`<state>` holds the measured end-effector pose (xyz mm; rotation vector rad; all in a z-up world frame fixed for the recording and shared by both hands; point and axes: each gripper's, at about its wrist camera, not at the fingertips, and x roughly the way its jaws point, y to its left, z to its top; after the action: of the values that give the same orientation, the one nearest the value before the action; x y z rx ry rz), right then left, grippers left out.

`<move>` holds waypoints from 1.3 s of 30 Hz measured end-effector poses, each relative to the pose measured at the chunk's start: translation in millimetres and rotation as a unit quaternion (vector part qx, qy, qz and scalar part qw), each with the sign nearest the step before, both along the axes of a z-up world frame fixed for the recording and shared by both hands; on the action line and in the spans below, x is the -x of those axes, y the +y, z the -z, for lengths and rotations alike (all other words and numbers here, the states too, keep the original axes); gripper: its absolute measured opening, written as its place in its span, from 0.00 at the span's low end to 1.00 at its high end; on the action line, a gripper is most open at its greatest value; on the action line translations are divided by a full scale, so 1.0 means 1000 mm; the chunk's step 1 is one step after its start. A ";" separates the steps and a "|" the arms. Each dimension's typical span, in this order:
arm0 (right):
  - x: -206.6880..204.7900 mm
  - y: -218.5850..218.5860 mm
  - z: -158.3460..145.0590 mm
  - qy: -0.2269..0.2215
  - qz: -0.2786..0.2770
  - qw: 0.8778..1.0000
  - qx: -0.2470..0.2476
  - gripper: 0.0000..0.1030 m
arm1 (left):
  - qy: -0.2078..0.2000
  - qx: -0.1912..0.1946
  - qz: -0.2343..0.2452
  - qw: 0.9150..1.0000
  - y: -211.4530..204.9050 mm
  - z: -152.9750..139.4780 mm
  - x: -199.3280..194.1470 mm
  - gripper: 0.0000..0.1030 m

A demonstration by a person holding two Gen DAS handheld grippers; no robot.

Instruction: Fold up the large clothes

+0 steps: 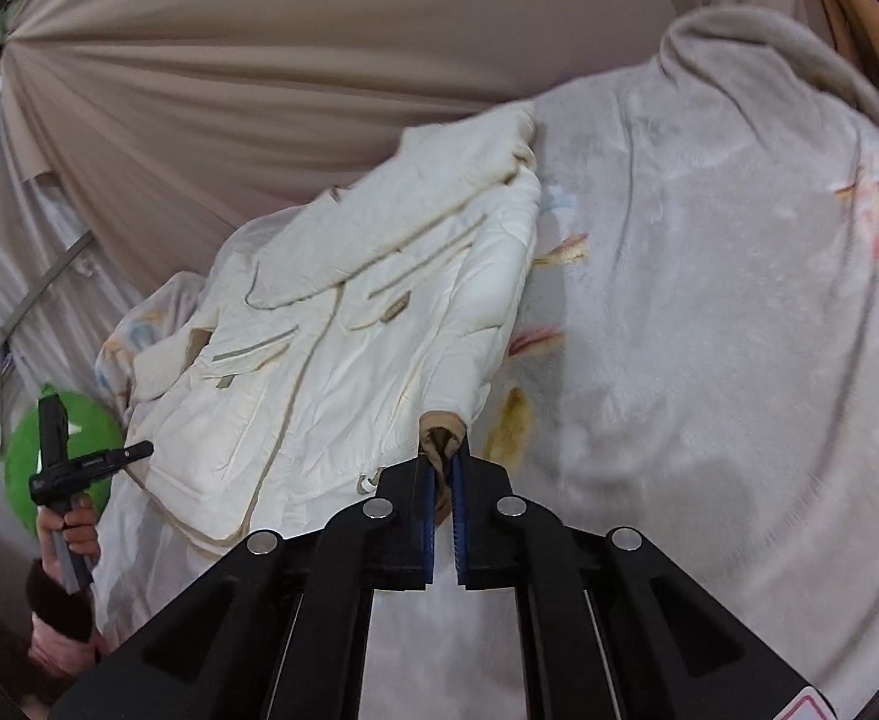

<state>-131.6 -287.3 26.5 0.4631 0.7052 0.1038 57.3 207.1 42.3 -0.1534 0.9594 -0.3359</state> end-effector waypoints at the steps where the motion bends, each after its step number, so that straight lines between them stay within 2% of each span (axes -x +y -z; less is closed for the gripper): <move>1: 0.020 0.004 -0.004 0.006 0.001 1.000 0.016 0.05 | 0.005 -0.006 0.012 1.000 0.002 0.000 0.019 0.08; 4: 0.067 0.010 0.004 0.050 0.012 0.997 0.049 0.05 | 0.042 -0.015 0.042 0.998 0.001 0.010 0.060 0.09; 7: 0.100 0.002 0.040 0.119 0.021 0.992 0.023 0.06 | 0.083 -0.014 0.054 0.995 0.006 0.033 0.097 0.11; 10: 0.112 -0.001 0.065 0.166 0.022 0.986 0.026 0.12 | 0.074 -0.016 0.044 0.996 0.010 0.033 0.104 0.15; 12: 0.112 -0.005 0.056 0.157 0.026 0.987 0.027 0.15 | 0.059 0.003 0.038 0.998 0.015 0.014 0.097 0.17; 14: 0.111 -0.011 0.032 0.121 0.037 0.991 0.035 0.20 | 0.031 0.019 0.036 0.999 0.015 -0.010 0.089 0.20; 15: 0.108 -0.015 0.015 0.095 0.045 0.993 0.049 0.21 | 0.012 0.023 0.038 0.999 0.014 -0.023 0.083 0.24; 16: 0.104 -0.018 0.002 0.073 0.053 0.994 0.060 0.25 | -0.017 0.020 0.031 0.999 0.010 -0.039 0.074 0.32; 17: 0.097 -0.022 -0.013 0.043 0.059 0.995 0.065 0.31 | -0.040 0.020 0.025 0.999 0.006 -0.051 0.068 0.38; 18: 0.091 -0.025 -0.024 0.021 0.058 0.996 0.063 0.32 | -0.059 0.023 0.023 0.998 0.002 -0.061 0.059 0.50; 19: 0.077 -0.029 -0.033 -0.002 0.055 0.997 0.059 0.32 | -0.073 0.029 0.019 0.997 -0.005 -0.070 0.047 0.56; 21: 0.038 -0.031 -0.040 -0.022 0.034 0.998 0.047 0.32 | -0.086 0.039 0.011 0.995 -0.016 -0.077 0.015 0.56; 23: 0.000 -0.020 -0.032 -0.009 0.024 0.998 0.060 0.31 | -0.072 0.043 0.019 0.996 -0.037 -0.070 -0.023 0.56; 24: -0.027 -0.013 -0.023 0.012 0.014 0.996 0.088 0.30 | -0.062 0.036 0.020 0.997 -0.049 -0.064 -0.039 0.56; 27: -0.082 0.010 0.005 0.054 -0.017 0.985 0.162 0.22 | -0.035 -0.007 0.030 0.999 -0.093 -0.035 -0.084 0.54; 29: -0.102 0.020 0.021 0.070 -0.046 0.981 0.175 0.12 | -0.017 -0.043 0.043 0.998 -0.118 -0.013 -0.107 0.50; 33: -0.142 0.038 0.033 0.076 -0.089 0.971 0.208 0.05 | -0.012 -0.119 0.039 0.992 -0.144 0.023 -0.138 0.44; 34: -0.147 0.039 0.033 0.073 -0.084 0.967 0.227 0.00 | -0.015 -0.137 0.033 0.990 -0.146 0.030 -0.145 0.43; 36: -0.156 0.028 0.029 0.067 -0.047 0.959 0.270 0.00 | -0.023 -0.148 0.022 0.988 -0.138 0.036 -0.153 0.43; 37: -0.158 0.009 0.025 0.065 -0.011 0.962 0.267 0.00 | -0.025 -0.146 0.018 0.989 -0.131 0.039 -0.156 0.43; 38: -0.158 -0.011 0.024 0.064 0.015 0.968 0.243 0.00 | -0.028 -0.148 0.012 0.989 -0.127 0.040 -0.157 0.43; 39: -0.157 -0.028 0.025 0.059 0.012 0.979 0.195 0.00 | -0.032 -0.145 0.014 0.989 -0.123 0.043 -0.157 0.43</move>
<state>25.0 -315.1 1.7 0.1013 0.8152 -0.0853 214.8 83.9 -0.7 0.1359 0.9372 -0.2220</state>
